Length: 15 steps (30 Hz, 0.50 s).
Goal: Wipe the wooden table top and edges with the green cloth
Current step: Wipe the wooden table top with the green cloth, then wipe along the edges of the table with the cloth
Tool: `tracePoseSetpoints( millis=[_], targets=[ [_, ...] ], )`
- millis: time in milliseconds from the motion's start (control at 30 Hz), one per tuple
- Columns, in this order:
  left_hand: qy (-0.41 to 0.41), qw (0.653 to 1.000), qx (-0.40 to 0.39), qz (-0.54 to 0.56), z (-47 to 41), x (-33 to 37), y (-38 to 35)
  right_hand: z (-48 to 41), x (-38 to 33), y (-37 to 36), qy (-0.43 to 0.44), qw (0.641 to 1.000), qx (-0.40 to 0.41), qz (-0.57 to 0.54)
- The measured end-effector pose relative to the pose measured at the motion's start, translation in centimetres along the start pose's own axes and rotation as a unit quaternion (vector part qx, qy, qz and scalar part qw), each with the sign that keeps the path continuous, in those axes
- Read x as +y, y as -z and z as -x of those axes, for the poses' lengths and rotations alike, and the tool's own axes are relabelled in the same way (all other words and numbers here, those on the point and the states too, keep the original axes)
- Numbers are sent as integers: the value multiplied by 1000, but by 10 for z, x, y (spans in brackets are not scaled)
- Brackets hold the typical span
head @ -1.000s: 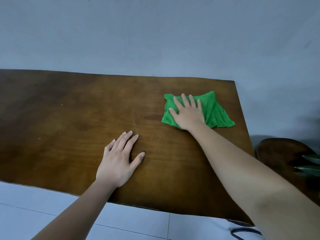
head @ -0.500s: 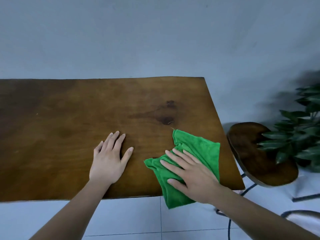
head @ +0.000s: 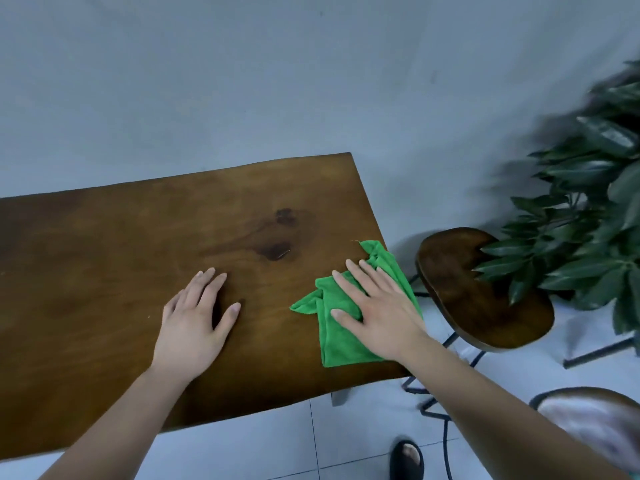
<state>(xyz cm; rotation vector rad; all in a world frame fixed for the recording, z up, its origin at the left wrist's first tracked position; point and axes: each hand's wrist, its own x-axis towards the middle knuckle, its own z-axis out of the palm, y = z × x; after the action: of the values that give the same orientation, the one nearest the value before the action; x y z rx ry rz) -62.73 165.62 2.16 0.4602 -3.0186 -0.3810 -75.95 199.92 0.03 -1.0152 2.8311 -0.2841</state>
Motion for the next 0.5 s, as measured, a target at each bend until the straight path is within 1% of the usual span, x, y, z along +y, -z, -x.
tracePoseSetpoints(
  millis=[133,233,367,433,500],
  targets=[
    [-22,1000,-6,14,-36,65,-17,-36,20,6,6,1000,2,-17],
    [-14,999,-3,31,-64,107,-37,-62,36,6,4,998,33,-46],
    [-4,1000,12,18,-96,143,-59,-94,52,3,-9,992,69,-103],
    [-1,1000,15,15,-113,156,-65,-103,61,0,-27,981,109,-157],
    [1,1000,13,11,-128,164,-68,-102,68,-1,-77,952,150,-256]
  ],
)
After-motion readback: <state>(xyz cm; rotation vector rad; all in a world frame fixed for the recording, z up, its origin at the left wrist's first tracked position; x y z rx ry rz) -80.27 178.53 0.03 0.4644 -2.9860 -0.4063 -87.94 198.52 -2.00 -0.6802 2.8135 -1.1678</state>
